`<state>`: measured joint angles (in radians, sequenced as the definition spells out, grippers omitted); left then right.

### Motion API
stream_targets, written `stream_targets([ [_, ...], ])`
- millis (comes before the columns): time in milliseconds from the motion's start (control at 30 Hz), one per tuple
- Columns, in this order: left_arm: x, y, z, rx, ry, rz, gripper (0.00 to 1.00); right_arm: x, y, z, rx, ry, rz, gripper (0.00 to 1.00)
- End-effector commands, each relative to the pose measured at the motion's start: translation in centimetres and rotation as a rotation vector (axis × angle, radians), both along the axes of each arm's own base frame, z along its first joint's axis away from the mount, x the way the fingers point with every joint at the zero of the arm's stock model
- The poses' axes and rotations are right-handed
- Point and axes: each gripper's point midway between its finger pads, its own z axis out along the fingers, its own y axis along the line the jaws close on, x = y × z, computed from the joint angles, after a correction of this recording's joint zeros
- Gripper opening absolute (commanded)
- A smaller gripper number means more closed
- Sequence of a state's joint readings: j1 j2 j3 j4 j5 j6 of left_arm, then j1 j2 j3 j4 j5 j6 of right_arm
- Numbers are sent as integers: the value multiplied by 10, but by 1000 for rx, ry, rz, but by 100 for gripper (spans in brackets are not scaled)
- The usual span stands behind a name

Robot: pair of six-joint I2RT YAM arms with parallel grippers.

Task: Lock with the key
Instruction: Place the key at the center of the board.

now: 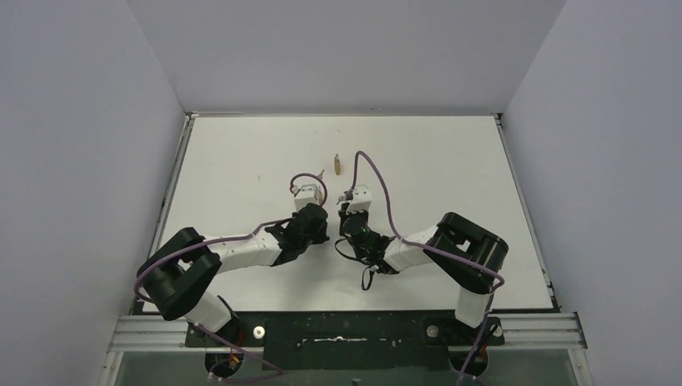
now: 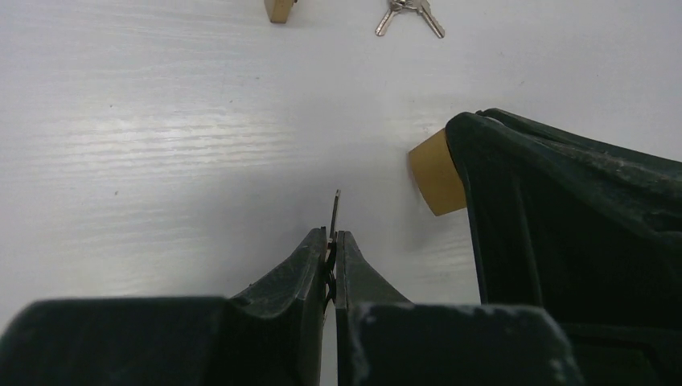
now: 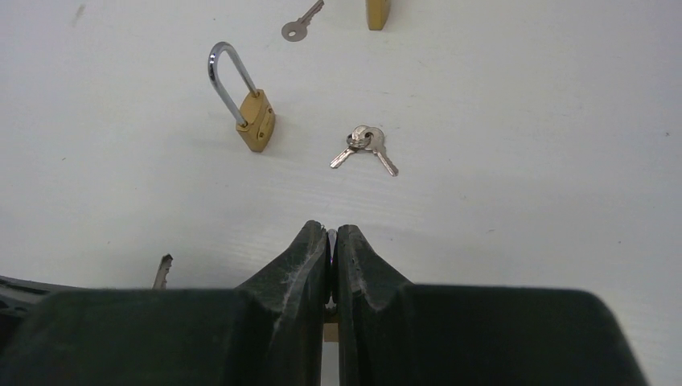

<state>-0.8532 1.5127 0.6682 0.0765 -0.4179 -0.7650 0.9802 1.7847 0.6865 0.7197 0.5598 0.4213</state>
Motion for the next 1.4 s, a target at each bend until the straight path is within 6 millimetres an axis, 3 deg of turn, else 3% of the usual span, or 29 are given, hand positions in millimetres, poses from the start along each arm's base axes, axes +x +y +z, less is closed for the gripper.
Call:
stream_targets([
  [0,17,-17,7,-164,-20,10,0,19,15,31,147,-92,8,0],
  [500,19,-4,-16,-78,-38,24,0,8,24,8,110,-62,16,0],
  [667,17,1,-21,-64,-36,32,8,4,20,4,102,-60,4,0],
  [967,20,2,-20,-53,-50,37,10,5,11,6,98,-83,-36,0],
  [1233,19,4,-24,-32,-36,39,25,8,9,1,81,-96,-56,0],
  [1300,19,6,-23,-27,-40,46,32,8,9,0,79,-97,-55,0],
  [1367,20,9,-21,-23,-46,54,45,8,9,0,75,-99,-55,0],
])
